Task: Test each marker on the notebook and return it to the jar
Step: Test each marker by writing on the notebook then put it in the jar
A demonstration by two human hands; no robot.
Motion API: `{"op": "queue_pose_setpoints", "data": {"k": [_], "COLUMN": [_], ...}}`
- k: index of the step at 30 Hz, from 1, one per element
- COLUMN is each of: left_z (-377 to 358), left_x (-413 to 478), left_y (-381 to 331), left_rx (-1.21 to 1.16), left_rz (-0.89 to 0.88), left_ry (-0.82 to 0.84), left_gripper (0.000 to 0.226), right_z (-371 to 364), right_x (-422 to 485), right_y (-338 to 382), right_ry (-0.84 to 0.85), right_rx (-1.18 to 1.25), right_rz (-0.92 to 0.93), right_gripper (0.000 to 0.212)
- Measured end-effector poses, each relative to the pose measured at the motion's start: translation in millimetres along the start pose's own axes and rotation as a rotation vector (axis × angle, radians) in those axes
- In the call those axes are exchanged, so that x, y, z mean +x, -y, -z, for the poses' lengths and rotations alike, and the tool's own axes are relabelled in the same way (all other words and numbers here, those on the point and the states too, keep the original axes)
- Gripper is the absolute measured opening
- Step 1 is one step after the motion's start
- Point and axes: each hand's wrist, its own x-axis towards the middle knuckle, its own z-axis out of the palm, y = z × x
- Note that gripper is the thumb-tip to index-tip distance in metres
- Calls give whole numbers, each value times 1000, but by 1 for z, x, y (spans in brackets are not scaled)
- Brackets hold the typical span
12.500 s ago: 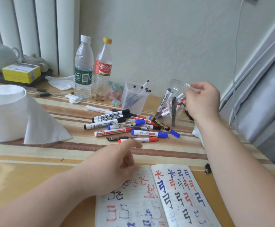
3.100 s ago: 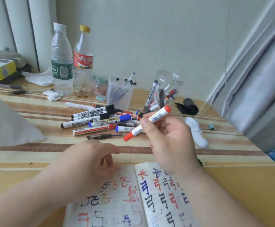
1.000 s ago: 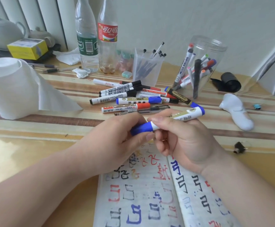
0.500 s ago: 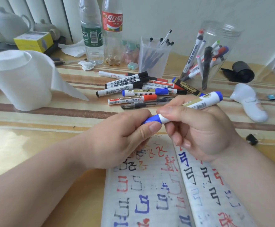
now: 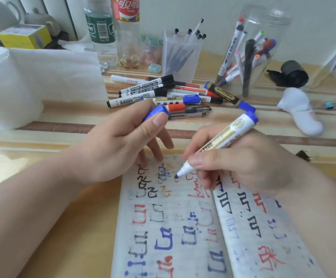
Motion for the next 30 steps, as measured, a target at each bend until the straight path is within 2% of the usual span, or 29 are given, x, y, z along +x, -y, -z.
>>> {"op": "queue_pose_setpoints", "data": {"k": [6,17,20,26,30], "left_z": [-5,-5,-6,-7,-8], "left_x": [-1,2,-1,0,-2], "left_y": [-3,-14,-12,-13,-13], "left_rx": [178,189,123,224,191], "left_rz": [-24,-151,-106,-64,-16], "left_ry": [0,-84,-3,80,116], "left_gripper": [51,36,50,44,48], "right_z": [-4,-9,-12,-13,-13], "right_x": [0,0,-1,-2,-1], "right_y": [1,9,10,9,7], "right_ry": [33,32,34,29,5], "right_rx": [-65,-127,-126,-130,-157], "right_rz": [-18,-51,-60,-69,-62], "right_gripper": [11,12,12,12,16]}}
